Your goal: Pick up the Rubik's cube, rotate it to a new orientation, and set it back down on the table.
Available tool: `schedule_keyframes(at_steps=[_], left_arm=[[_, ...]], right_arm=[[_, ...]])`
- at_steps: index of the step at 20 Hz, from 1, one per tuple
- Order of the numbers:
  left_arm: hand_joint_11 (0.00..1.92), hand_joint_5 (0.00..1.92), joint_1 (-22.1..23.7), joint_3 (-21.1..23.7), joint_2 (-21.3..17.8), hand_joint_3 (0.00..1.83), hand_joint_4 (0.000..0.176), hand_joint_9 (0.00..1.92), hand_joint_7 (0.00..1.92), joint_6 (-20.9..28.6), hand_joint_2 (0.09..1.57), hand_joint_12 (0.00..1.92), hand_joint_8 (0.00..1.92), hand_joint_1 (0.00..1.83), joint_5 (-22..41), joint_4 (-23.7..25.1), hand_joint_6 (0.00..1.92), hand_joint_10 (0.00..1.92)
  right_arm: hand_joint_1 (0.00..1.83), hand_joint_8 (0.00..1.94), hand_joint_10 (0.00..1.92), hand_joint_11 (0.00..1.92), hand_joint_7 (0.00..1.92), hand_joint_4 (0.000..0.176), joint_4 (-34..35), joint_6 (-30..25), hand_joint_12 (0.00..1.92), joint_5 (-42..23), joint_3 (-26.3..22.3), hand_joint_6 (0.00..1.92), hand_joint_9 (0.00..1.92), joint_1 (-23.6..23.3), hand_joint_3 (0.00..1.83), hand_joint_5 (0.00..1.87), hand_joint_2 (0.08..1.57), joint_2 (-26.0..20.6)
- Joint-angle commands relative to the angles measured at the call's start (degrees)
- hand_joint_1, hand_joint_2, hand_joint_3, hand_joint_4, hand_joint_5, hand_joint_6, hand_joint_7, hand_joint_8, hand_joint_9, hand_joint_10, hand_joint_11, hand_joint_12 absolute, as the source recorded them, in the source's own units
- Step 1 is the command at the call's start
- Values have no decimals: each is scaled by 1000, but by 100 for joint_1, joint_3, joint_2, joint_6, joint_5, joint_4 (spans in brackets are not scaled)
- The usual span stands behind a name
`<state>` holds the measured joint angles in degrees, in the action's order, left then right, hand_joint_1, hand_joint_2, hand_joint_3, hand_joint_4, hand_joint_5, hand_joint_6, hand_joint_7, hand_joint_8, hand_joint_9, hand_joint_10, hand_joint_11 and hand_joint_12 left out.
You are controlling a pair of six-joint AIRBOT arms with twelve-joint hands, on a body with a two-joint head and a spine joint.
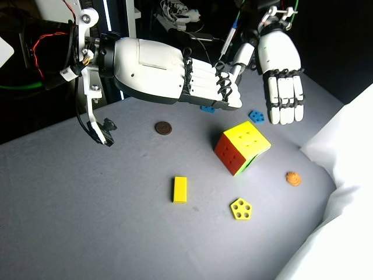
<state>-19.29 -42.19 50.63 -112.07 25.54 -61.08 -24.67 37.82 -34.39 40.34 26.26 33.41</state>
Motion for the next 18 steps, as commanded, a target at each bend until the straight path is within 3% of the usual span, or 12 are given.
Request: schedule_keyframes(at_steps=[1, 5, 8, 13, 16, 18], left_arm=[[0, 16, -8, -32, 22, 0, 0, 97, 80, 23, 1167, 197, 1, 0, 511, 169, 0, 0], [0, 2, -135, -152, 237, 0, 0, 83, 63, -22, 1161, 185, 0, 10, 605, 185, 0, 0], [0, 0, -156, -335, 464, 0, 0, 66, 33, -86, 1074, 218, 3, 418, 637, 185, 0, 3], [0, 0, -169, -634, 834, 0, 0, 18, 0, -86, 979, 126, 0, 863, 712, 170, 0, 0], [3, 0, -187, -793, 993, 0, 0, 12, 0, -86, 978, 46, 0, 972, 730, 125, 0, 4], [0, 0, -206, -859, 1053, 3, 0, 0, 0, -87, 1000, 13, 0, 941, 756, 86, 0, 0]], right_arm=[[0, 13, 4, 0, 37, 0, 170, 13, 0, -637, -6, 6, 10, -83, 0, 14, 1249, -10], [0, 5, 0, 0, 26, 0, 170, 19, 0, -605, -6, 0, 0, -86, 0, 0, 1258, -2], [0, 4, 0, 0, 26, 0, 170, 20, 0, -605, -7, 2, 0, -87, 0, 4, 1262, -2], [0, 1, 0, 0, 19, 0, 170, 41, 0, -513, -7, 0, 0, -87, 0, 0, 1268, -1], [0, 0, 0, 0, 16, 0, 170, 42, 0, -513, -8, 0, 0, -87, 0, 0, 1267, 1], [0, 6, 1, 0, 30, 0, 170, 42, 0, -513, -8, 1, 4, -87, 0, 3, 1268, 2]])
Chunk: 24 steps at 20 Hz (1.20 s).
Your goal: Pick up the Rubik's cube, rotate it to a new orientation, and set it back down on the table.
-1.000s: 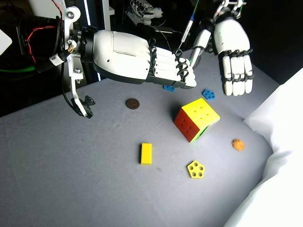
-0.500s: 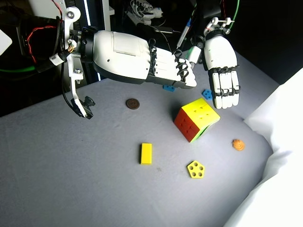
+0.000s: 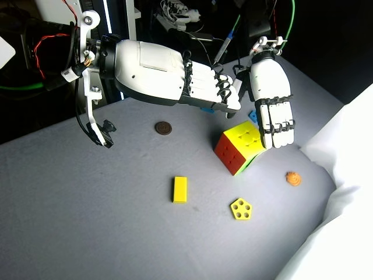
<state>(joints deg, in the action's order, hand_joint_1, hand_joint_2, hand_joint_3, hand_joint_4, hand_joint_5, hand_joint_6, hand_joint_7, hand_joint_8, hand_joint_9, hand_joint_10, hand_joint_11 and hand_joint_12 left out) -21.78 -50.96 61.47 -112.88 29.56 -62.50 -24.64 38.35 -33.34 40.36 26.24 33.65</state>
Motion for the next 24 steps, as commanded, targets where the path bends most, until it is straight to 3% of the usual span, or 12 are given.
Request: schedule_keyframes(at_steps=[1, 20, 24], left_arm=[[0, 0, 23, -24, 9, 3, 0, 0, 0, -6, 1002, 7, 0, 937, 387, 210, 0, 0], [13, 0, -182, -623, 545, 2, 0, 0, 0, -39, 1009, 6, 0, 894, 417, 181, 0, 0], [6, 0, -186, -705, 559, 0, 0, 0, 0, -59, 1001, 4, 0, 964, 416, 179, 0, 0]], right_arm=[[0, 4, 0, 0, 26, 0, 167, -11, 0, -618, -10, 0, 1, -85, 1, 0, 1270, -22], [0, 8, 9, 0, 59, 0, 164, -1, 0, -600, -15, 8, 29, -91, 1, 25, 1268, -11], [0, 7, 12, 0, 61, 0, 164, -1, 0, -541, -21, 3, 39, -92, 1, 14, 1267, 4]])
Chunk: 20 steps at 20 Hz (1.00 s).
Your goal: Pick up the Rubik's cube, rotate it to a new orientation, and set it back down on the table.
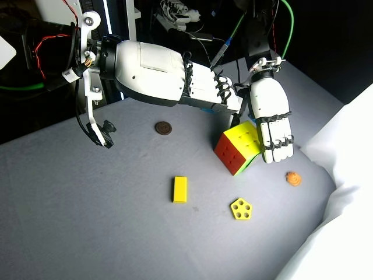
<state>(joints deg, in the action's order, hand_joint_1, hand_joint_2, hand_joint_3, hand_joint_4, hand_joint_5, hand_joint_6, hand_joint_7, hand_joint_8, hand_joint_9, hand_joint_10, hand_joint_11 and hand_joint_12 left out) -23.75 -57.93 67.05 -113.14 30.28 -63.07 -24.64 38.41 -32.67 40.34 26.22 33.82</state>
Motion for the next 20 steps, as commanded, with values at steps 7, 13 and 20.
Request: schedule_keyframes(at_steps=[7, 13, 20], left_arm=[[0, 0, -22, -111, 96, 0, 0, 0, 0, -34, 999, 0, 0, 972, 343, 205, 0, 0], [0, 0, -48, -162, 198, 0, 0, 0, 0, -34, 989, 0, 0, 984, 342, 200, 0, 0], [0, 0, -61, -201, 244, 0, 0, 0, 0, -33, 997, 0, 0, 971, 343, 200, 0, 0]], right_arm=[[0, 0, 1, 0, 36, 0, 164, -8, 0, -588, -31, 0, 14, -90, 0, 9, 1265, -13], [0, 1, 0, 0, 25, 0, 164, -1, 0, -588, -35, 0, 0, -92, 1, 0, 1270, -13], [0, 2, 0, 0, 29, 0, 164, 3, 0, -507, -41, 0, 0, -105, 3, 0, 1274, -13]])
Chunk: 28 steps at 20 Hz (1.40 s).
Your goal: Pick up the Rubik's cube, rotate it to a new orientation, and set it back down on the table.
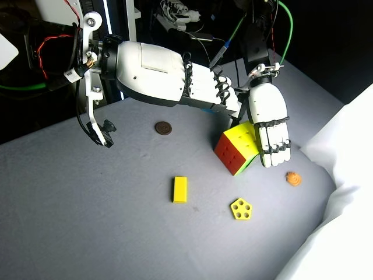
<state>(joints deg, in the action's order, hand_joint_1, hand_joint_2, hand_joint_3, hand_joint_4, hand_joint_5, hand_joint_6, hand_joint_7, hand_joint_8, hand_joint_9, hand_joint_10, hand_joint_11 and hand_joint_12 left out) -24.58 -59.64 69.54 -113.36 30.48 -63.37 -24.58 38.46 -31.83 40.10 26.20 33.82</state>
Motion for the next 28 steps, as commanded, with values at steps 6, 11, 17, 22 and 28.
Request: schedule_keyframes(at_steps=[6, 11, 17, 22, 28], left_arm=[[65, 35, 32, -71, 24, 0, 0, 63, 38, -11, 986, 33, 13, 983, 324, 230, 13, 22], [104, 526, 38, -86, 35, 3, 0, 453, 527, -11, 1043, 1356, 546, 1115, 324, 230, 12, 802], [225, 506, 79, -79, 34, 1, 0, 311, 323, -11, 1094, 1758, 1488, 1251, 324, 229, 822, 1573], [226, 453, 205, -19, 2, 3, 0, 321, 324, -12, 1095, 1706, 1471, 1262, 323, 167, 917, 1531], [206, 416, 576, 274, -179, 0, 0, 299, 297, -462, 1103, 1696, 1445, 1258, 323, -305, 940, 1522]], right_arm=[[0, 2, 4, 0, 35, 0, 158, 24, 0, -465, -20, 2, 10, -122, 4, 6, 1278, -13], [0, 7, 8, 0, 47, 0, 158, 46, 0, -467, -22, 7, 19, -122, 3, 19, 1279, -7], [0, 9, 10, 0, 62, 0, 158, 148, 0, -443, -39, 8, 30, -120, 1, 27, 1277, -3], [0, 6, 13, 0, 63, 0, 244, 141, 0, -478, -41, 7, 42, -123, 3, 29, 1283, -3], [0, 7, 21, 16, 78, 0, 495, 159, 10, -614, -40, 5, 70, -121, 0, 27, 1267, -5]])
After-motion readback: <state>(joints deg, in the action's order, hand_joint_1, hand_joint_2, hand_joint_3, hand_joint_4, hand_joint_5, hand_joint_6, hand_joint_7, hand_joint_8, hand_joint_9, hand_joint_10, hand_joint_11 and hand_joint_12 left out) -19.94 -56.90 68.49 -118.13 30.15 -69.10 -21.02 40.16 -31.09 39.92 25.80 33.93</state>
